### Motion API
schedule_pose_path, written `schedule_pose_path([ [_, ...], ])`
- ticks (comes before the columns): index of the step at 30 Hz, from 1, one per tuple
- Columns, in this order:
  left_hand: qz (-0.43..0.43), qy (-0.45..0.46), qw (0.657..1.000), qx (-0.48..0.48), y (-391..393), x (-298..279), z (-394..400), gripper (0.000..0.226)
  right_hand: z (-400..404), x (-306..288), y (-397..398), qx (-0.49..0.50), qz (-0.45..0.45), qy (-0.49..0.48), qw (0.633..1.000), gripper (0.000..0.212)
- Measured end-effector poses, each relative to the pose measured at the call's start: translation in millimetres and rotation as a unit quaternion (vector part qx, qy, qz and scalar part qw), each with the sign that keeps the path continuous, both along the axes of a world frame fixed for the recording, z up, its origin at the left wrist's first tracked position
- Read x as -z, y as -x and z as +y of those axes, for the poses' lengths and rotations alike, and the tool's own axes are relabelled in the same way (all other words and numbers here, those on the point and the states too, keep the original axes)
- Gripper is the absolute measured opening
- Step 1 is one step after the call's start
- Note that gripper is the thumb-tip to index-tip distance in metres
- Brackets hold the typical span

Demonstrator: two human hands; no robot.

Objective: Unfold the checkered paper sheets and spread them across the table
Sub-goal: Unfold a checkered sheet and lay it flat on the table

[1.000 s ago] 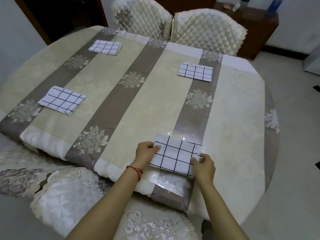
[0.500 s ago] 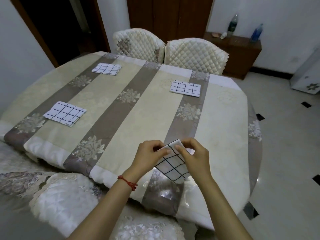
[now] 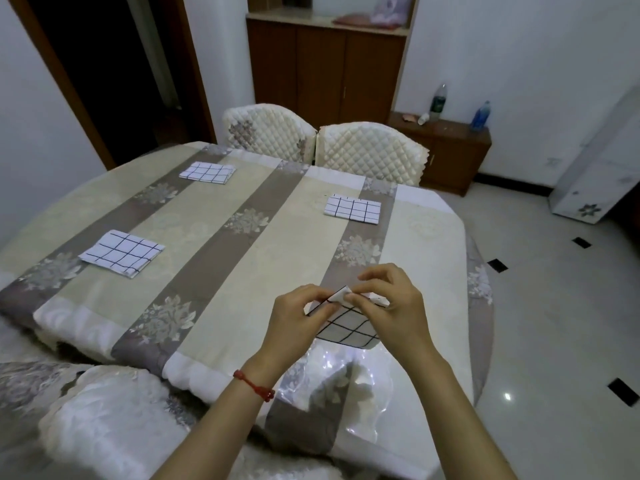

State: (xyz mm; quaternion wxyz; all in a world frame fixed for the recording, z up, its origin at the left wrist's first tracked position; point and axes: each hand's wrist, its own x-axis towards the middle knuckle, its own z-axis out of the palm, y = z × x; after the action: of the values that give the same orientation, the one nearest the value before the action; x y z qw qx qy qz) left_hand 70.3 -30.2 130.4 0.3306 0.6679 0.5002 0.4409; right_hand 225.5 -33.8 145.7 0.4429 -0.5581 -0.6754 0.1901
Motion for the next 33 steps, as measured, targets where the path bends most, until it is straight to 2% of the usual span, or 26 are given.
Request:
schedule_pose_path([
  [5, -0.004, 0.002, 1.0, -0.011, -3.0, -2.8, -0.1, 0.007, 1.7, -9.3, -6.7, 0.026, -0.009, -0.068, 0.997, 0.009],
  [8, 0.013, 0.009, 1.0, -0.015, -4.1, -1.4, -0.6, 0.008, 1.3, -12.7, -9.7, 0.023, -0.001, -0.078, 0.997, 0.007],
  [12, 0.033, -0.037, 0.999, -0.006, -4.0, -3.2, -0.6, 0.024, 1.6, -15.6, -12.3, 0.026, 0.043, -0.038, 0.998, 0.004],
  [17, 0.009, -0.022, 1.0, 0.005, -11.9, -18.4, 5.0, 0.008, 1.1, -17.9, -14.1, 0.001, 0.096, 0.012, 0.995, 0.003],
  [20, -0.015, -0.013, 1.0, -0.013, -14.2, -26.9, 11.6, 0.015, 2.1, -16.2, -24.5, -0.017, 0.117, 0.094, 0.989, 0.007],
  [22, -0.048, -0.004, 0.998, -0.031, -9.3, -31.8, 17.4, 0.022, 1.6, -12.0, -39.2, -0.024, 0.099, 0.154, 0.983, 0.018],
  [24, -0.083, 0.003, 0.995, -0.054, -1.2, -35.4, 23.5, 0.023, -0.1, -7.9, -54.6, -0.027, 0.129, 0.199, 0.971, 0.03],
  [28, -0.144, 0.019, 0.986, -0.082, 10.2, -36.7, 31.2, 0.02, -4.3, -6.4, -66.0, -0.008, 0.258, 0.204, 0.944, 0.011],
  [30, -0.151, 0.031, 0.983, -0.096, 9.1, -34.2, 31.3, 0.018, -4.3, -6.8, -62.4, -0.003, 0.287, 0.195, 0.938, 0.014],
  [32, -0.146, 0.045, 0.979, -0.133, 5.4, -31.8, 30.1, 0.007, -2.9, -8.4, -56.2, 0.008, 0.303, 0.183, 0.935, 0.013],
  [33, -0.132, 0.054, 0.977, -0.16, 3.4, -30.5, 29.5, 0.012, -1.9, -8.5, -53.5, 0.017, 0.305, 0.175, 0.936, 0.014],
])
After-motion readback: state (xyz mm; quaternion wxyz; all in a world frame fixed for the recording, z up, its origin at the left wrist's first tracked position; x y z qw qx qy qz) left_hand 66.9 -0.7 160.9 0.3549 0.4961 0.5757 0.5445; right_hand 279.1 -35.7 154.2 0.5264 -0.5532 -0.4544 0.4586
